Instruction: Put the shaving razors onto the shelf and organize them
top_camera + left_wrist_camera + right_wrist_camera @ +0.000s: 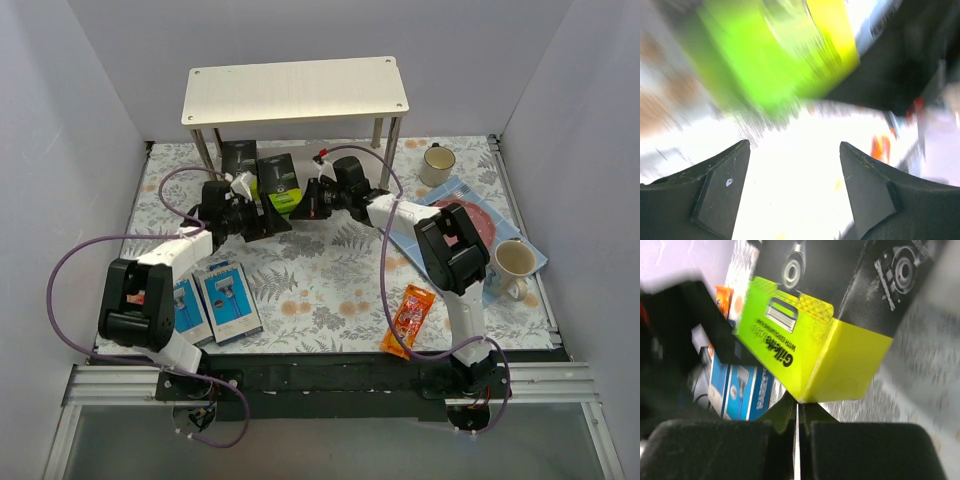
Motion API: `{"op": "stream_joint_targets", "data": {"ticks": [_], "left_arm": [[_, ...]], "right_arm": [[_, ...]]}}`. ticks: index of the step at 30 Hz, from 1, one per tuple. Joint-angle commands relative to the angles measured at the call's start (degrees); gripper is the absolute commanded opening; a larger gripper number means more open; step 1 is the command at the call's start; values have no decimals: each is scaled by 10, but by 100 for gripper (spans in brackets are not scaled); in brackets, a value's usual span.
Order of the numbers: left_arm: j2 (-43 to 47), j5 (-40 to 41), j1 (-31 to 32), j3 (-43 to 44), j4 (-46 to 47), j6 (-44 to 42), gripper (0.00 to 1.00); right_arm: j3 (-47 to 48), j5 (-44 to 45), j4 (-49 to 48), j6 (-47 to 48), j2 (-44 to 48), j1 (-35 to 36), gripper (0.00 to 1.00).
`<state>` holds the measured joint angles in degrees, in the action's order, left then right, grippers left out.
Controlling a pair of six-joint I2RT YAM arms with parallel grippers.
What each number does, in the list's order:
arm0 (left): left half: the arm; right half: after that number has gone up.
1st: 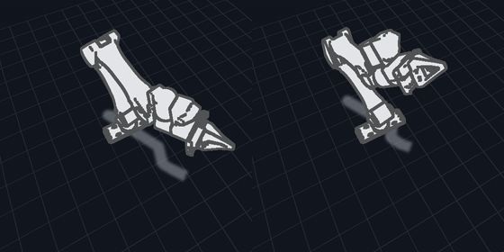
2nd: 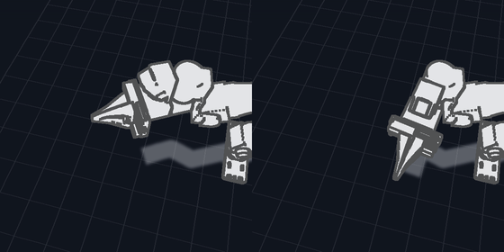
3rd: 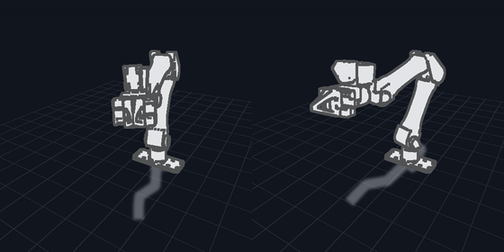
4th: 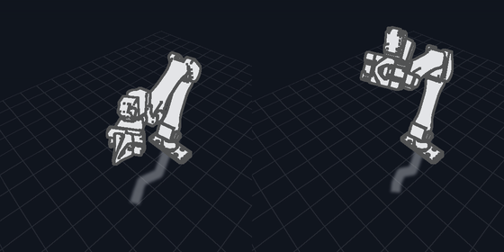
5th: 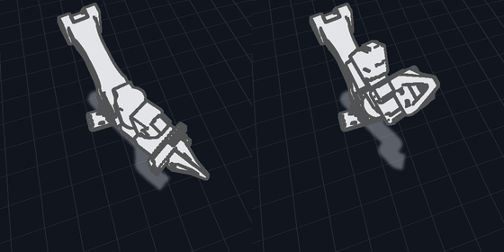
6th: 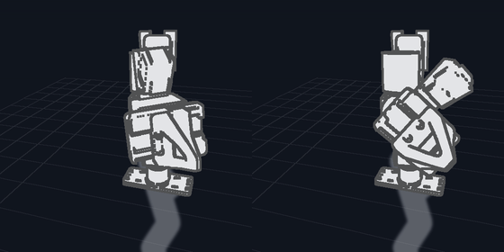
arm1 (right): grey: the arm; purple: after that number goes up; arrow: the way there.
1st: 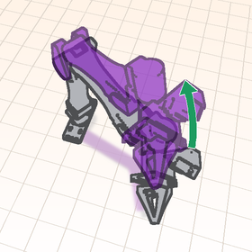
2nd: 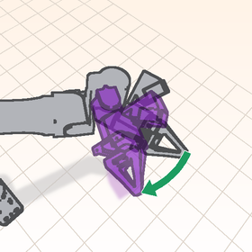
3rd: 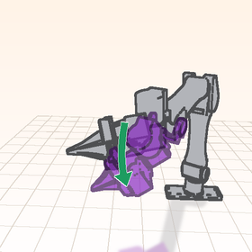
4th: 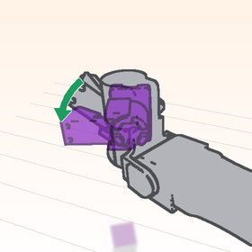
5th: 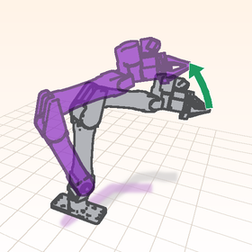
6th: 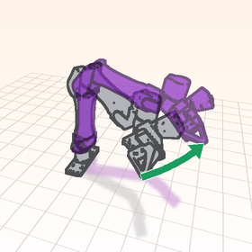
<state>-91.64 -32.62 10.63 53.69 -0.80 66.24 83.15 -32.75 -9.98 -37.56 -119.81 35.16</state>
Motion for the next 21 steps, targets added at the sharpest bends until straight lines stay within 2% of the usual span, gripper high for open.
{"op": "stream_joint_targets", "data": {"ticks": [1,7,9,16,21], "left_arm": [[102,-93,22,-41,-116,-58,71],[158,-90,-21,-47,-244,-163,68],[166,-93,-38,-61,-250,-175,65],[175,-81,-157,-68,-267,-183,61],[181,-78,-189,-75,-272,-185,61]], "right_arm": [[82,-5,-89,-3,-39,4,1],[104,-5,-92,-12,-59,-2,1],[104,0,-94,-17,-61,-1,1],[153,17,-82,-18,-102,-2,1],[202,25,-76,-13,-138,0,1]]}}
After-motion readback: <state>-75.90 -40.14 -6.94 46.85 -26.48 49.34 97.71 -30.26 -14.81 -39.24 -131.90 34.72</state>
